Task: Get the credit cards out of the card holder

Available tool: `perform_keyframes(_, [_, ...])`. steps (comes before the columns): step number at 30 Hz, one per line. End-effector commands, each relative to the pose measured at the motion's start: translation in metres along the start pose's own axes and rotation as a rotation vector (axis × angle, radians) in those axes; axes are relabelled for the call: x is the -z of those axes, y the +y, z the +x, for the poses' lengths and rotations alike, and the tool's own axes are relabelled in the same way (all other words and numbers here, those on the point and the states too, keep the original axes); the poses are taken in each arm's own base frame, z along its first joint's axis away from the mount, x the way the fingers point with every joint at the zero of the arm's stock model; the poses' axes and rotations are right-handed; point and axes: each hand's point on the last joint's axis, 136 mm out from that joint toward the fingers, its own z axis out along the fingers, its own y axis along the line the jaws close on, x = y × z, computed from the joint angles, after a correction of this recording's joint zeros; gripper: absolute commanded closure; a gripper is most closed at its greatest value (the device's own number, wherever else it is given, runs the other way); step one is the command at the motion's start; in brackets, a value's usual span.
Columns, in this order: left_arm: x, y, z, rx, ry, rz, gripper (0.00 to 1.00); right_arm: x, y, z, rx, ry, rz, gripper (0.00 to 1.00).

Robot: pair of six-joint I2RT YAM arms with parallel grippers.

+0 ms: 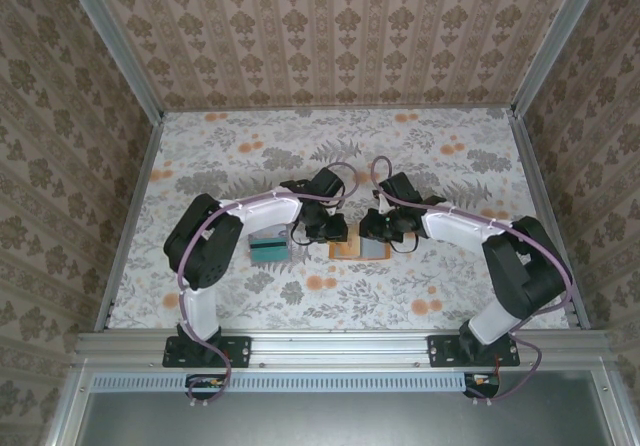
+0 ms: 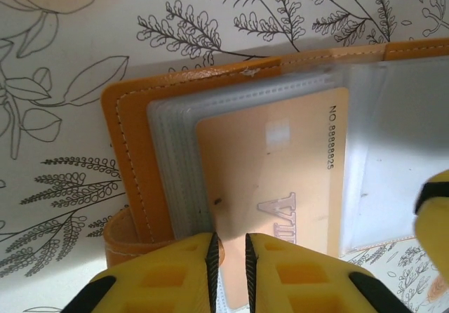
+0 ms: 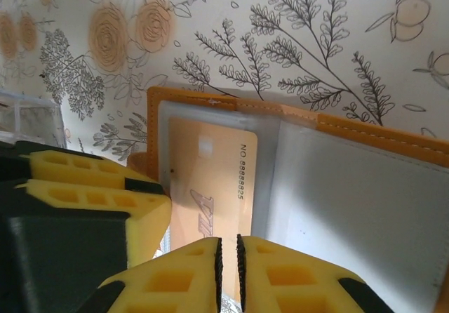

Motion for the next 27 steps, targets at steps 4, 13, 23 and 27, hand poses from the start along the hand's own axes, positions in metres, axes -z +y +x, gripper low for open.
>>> perform_keyframes(4, [-0.012, 0.016, 0.008, 0.039, 0.034, -0.041, 0.8, -0.014, -0.003, 0.008, -0.055, 0.046, -0.023, 0.83])
perform_keyframes(13, [-0.012, 0.016, 0.009, 0.04, 0.036, -0.046, 0.81, -0.025, -0.016, 0.015, -0.087, 0.081, -0.005, 0.84])
perform_keyframes(23, [-0.013, 0.016, 0.01, 0.041, 0.041, -0.046, 0.81, -0.03, -0.008, 0.016, -0.087, 0.101, -0.056, 0.82])
perform_keyframes(27, [-0.014, 0.016, 0.011, 0.041, 0.046, -0.044, 0.81, -0.033, -0.008, 0.018, -0.094, 0.112, -0.065, 0.82])
